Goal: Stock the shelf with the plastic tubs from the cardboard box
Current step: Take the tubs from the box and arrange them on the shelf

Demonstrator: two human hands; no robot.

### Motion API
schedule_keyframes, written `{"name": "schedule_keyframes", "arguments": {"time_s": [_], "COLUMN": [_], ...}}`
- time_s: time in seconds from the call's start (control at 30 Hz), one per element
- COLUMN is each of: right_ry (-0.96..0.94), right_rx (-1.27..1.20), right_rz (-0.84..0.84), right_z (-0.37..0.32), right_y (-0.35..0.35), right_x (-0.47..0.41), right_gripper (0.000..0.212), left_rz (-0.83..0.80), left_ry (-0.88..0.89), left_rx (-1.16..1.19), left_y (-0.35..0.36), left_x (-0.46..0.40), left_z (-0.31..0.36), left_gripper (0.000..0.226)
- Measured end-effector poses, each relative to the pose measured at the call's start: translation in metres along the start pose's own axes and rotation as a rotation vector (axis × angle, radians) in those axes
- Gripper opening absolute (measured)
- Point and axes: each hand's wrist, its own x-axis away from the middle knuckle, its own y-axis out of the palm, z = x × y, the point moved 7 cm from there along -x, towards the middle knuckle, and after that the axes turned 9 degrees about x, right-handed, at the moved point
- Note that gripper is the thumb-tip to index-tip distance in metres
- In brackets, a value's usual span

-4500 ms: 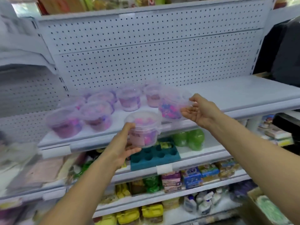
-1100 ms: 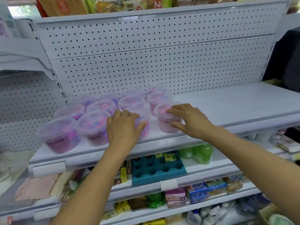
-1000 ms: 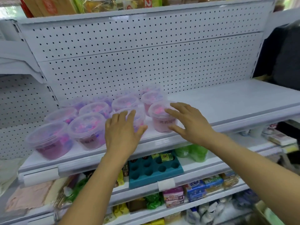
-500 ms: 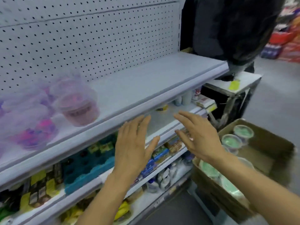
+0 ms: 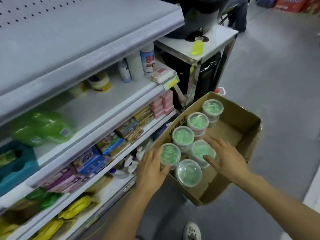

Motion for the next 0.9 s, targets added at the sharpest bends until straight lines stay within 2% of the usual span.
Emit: {"name": "schedule_keyframes", "arguments": {"time_s": [0.13,0.3,0.5,0.63,0.9], "right_ry": [-0.001,-0.164,-0.385,-0.385,-0.351], "right_rx": [-0.016,0.046,0.174,0.228,0.191], "right_rz": [-0.277,-0.466,-0.446,-0.485,-0.399], "right_z": [0.021,0.015,0.003,0.000,-0.005], "right_y": [0.076,0.147,0.199,0.221,0.218], "right_x": [0.006,0.002,-0.011,-0.011,-0.012], "right_gripper": [0.080,0.105,0.123,0.143,0.131], "left_rz": [-0.135,-0.222,-0.361,-0.374,-0.285], "left_ry": [-0.065,-0.041,0.011,0.059,0.152], "left_rx": [-0.098,-0.224,-0.486,-0.610,-0.594], "left_y": [0.054,0.100,0.132,0.140,0.140], "left_x": [-0.032,-0.079,-0.113,-0.120,-0.130], "left_z": [-0.023,-0.052,-0.078,-0.089,-0.087], "left_gripper": [0.073,0.091,0.120,0.127,0.127]}}
